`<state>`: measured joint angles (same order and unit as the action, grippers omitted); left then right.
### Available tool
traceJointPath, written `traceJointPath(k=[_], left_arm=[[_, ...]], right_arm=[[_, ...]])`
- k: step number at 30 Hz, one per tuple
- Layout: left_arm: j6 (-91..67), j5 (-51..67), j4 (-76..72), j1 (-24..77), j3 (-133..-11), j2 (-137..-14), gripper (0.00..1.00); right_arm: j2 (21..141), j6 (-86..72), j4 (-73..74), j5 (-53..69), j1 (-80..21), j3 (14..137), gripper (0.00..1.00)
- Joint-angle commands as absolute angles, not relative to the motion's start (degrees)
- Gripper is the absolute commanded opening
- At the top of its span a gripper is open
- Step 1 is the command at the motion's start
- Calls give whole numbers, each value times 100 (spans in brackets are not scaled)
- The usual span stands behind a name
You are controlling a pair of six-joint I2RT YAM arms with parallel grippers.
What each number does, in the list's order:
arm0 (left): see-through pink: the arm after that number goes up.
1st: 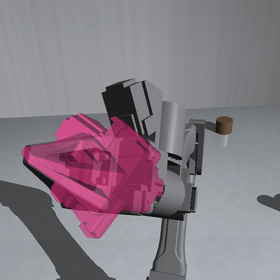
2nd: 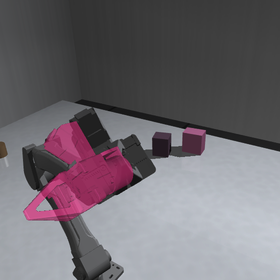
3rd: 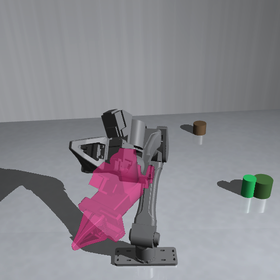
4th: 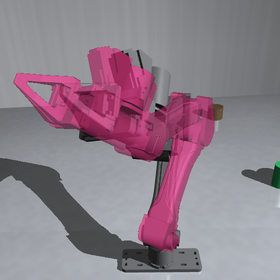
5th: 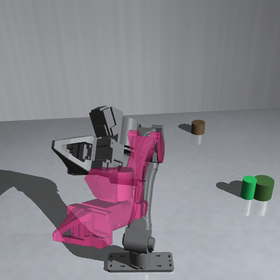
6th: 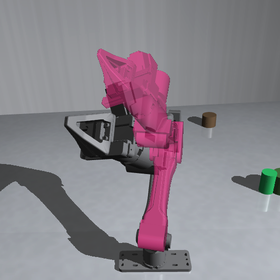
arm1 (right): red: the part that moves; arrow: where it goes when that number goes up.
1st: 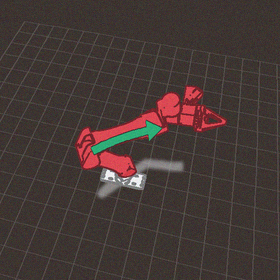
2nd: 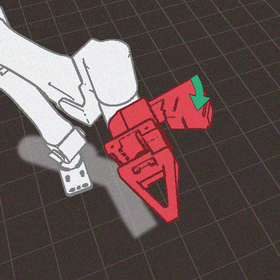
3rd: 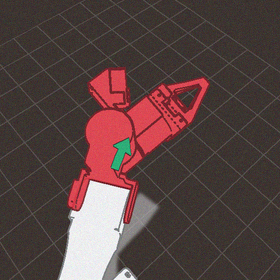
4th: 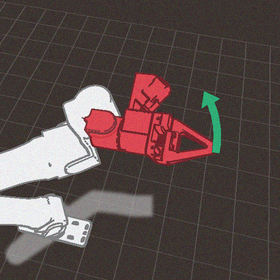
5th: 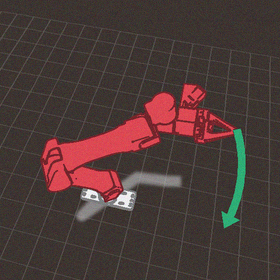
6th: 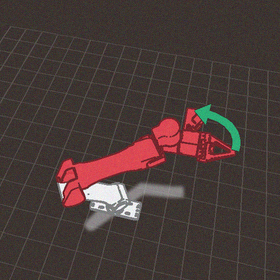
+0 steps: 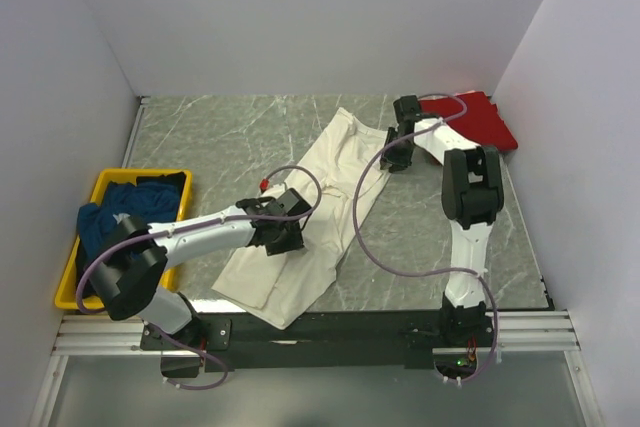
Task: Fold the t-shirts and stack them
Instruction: Fold the tshirt
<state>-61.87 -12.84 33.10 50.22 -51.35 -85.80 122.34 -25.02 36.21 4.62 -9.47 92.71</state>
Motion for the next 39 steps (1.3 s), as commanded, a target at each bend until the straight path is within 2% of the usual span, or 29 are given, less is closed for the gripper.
traceJointPath(k=[1,6,9,11,14,17,21,26,29,30,34,39], left_arm=[[-6030,-1468,3243,4992,-5342,-8375,50],[-5635,-1293,3059,4378,-6028,-8692,50],[-5388,-1134,2857,3877,-6731,-9305,52],[-5291,-1177,2830,3544,-7345,-9657,55],[-5038,-941,2524,3087,-8102,-10396,61],[-4713,-581,2383,2683,-8937,-11230,62],[-4176,-168,1612,2444,-9536,-11969,62],[-3640,114,1644,2399,-10493,-12673,61],[-3429,18,1844,2399,-10923,-13016,61],[-3410,-478,2037,2399,-11090,-13243,61],[-3103,-860,2434,2399,-11846,-13684,62],[-2865,-914,2583,2391,-12382,-14158,62]], right_arm=[[12787,-2365,3927,501,-967,10270,39],[13806,-2189,4639,773,-984,11844,38],[14544,-2057,5185,1080,-1055,13616,39],[14782,-2057,5169,1352,-1098,13974,42],[14600,-2136,4344,1871,-1256,13677,51],[14555,-2127,4157,1828,-1459,13816,58],[14020,-2223,4070,1469,-1468,13407,60],[12957,-2654,3674,906,-1292,12245,60],[12745,-2707,3770,704,-1275,11831,59],[12744,-2690,3823,634,-1283,11760,59],[12972,-2619,4059,440,-1239,11873,58],[13429,-2724,4043,554,-1178,12181,47]])
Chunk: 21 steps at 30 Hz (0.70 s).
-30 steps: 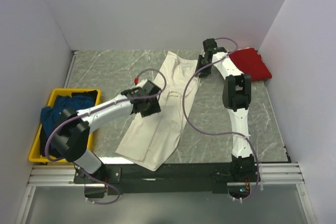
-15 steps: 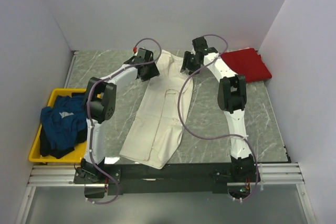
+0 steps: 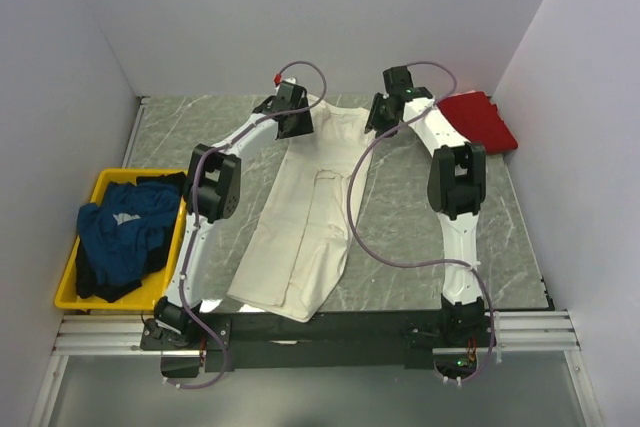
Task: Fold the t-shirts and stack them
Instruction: Fold the tshirt
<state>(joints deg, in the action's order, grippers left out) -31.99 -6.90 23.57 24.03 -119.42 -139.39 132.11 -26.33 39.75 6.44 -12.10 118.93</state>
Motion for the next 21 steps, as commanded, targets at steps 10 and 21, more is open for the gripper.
traceJointPath(k=[10,21], left_arm=[[-2576,-1468,2506,2391,-12569,-14537,52],[-3180,-1801,2443,2233,-12201,-14415,0]], right_arm=[[13939,-2777,4192,484,-1178,12489,38],[14212,-2523,4254,554,-1160,12998,55]])
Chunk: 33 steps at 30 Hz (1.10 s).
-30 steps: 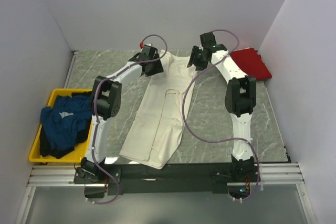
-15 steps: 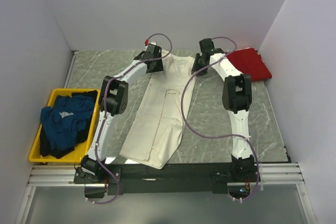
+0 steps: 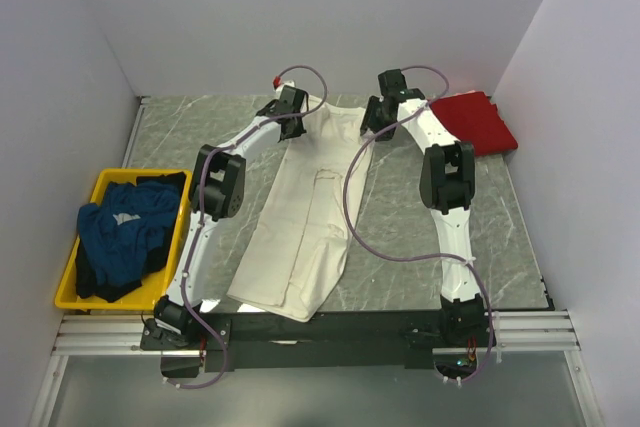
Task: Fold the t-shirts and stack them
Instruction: Fold the tshirt
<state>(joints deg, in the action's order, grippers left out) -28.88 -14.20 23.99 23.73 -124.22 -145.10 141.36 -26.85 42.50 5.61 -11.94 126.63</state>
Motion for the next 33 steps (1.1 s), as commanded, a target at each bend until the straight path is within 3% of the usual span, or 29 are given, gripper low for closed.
traceJointPath(k=[1,9,14,17,18,21,25,33], left_arm=[[-3521,-1984,2461,2163,-12104,-14353,0],[-4825,-2294,2356,1398,-10733,-13500,0],[-4878,-1951,2434,1310,-10915,-13605,3],[-4790,-1793,2330,1310,-10987,-13536,22],[-4755,-1706,2216,1318,-10795,-13335,38],[-4483,-1608,1995,1292,-10504,-12904,59],[-4377,-1696,2118,1266,-10223,-12332,67],[-4517,-1407,2215,1309,-8574,-10505,67]], right_arm=[[14203,-2488,4271,554,-1151,13043,58],[14028,-2277,4509,606,-1116,13368,63],[13414,-2268,4412,625,-1221,12825,63],[12553,-2285,4079,449,-1458,11450,63],[12281,-2337,3791,413,-1529,11078,62],[11191,-2434,3342,177,-1940,9759,61],[9717,-2584,2928,9,-2521,8326,58],[7947,-3128,2515,-194,-3655,6119,56]])
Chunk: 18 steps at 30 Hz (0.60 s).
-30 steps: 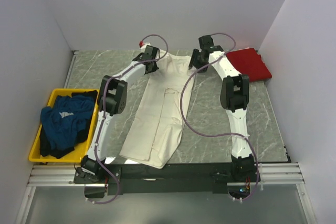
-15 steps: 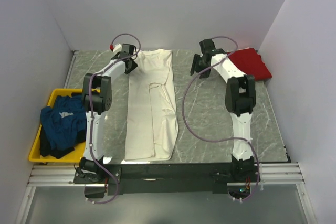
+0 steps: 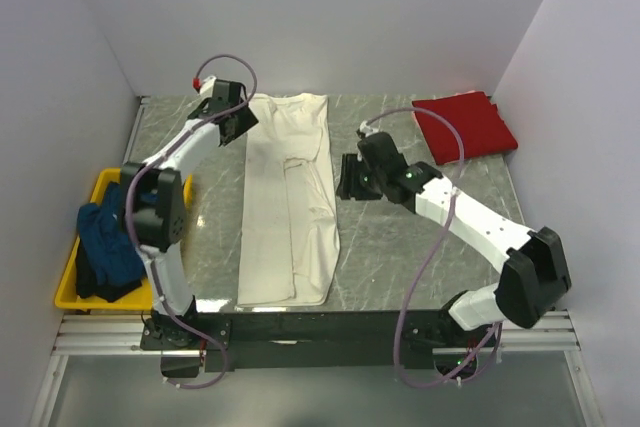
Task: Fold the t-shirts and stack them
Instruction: Fold the tshirt
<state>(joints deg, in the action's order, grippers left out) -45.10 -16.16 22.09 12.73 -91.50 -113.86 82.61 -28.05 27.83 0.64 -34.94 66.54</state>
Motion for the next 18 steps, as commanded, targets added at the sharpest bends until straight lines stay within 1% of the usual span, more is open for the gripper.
traceJointPath(k=[1,2,3,4,5,6,8,9,10,11,13,15,16,18], left_arm=[[-4535,-1311,2093,1388,-8300,-10277,67],[-4553,-1205,2066,1458,-7766,-9839,65],[-4605,-1178,2048,1546,-7482,-9617,59],[-4658,-1152,1996,1773,-7184,-9372,58],[-4702,-1195,1926,1915,-6624,-8908,57],[-4780,-1265,1890,2073,-6340,-8677,54],[-4930,-1257,1732,2591,-5795,-8072,53],[-5009,-1283,1688,2802,-5340,-7894,52],[-5158,-1309,1661,3204,-5135,-7745,51],[-5255,-1353,1679,3391,-4802,-7473,50],[-5474,-1432,1644,3977,-4484,-7226,48],[-5650,-1433,1556,4340,-4097,-6953,47],[-5695,-1485,1530,4690,-4000,-6900,47],[-5870,-1669,1538,5008,-3798,-6812,47]], right_arm=[[7641,-3199,2453,-159,-3752,5952,56],[7481,-3330,2409,-106,-3814,5602,55],[7323,-3401,2295,-88,-3867,5433,53],[7008,-3462,2224,-79,-3928,5266,53],[6866,-3515,2180,-44,-4085,4986,52],[6742,-3603,2154,-53,-4165,4870,51],[6391,-3708,2162,-201,-4428,4529,51],[6268,-3805,2066,-289,-4525,4378,51],[6049,-3867,2005,-273,-4587,4246,51],[5969,-3998,1943,-264,-4640,4001,51],[5767,-4130,1820,-325,-4877,3789,50],[5591,-4324,1732,-387,-5105,3508,50],[5538,-4394,1705,-404,-5185,3350,50],[5380,-4552,1592,-492,-5386,3217,49]])
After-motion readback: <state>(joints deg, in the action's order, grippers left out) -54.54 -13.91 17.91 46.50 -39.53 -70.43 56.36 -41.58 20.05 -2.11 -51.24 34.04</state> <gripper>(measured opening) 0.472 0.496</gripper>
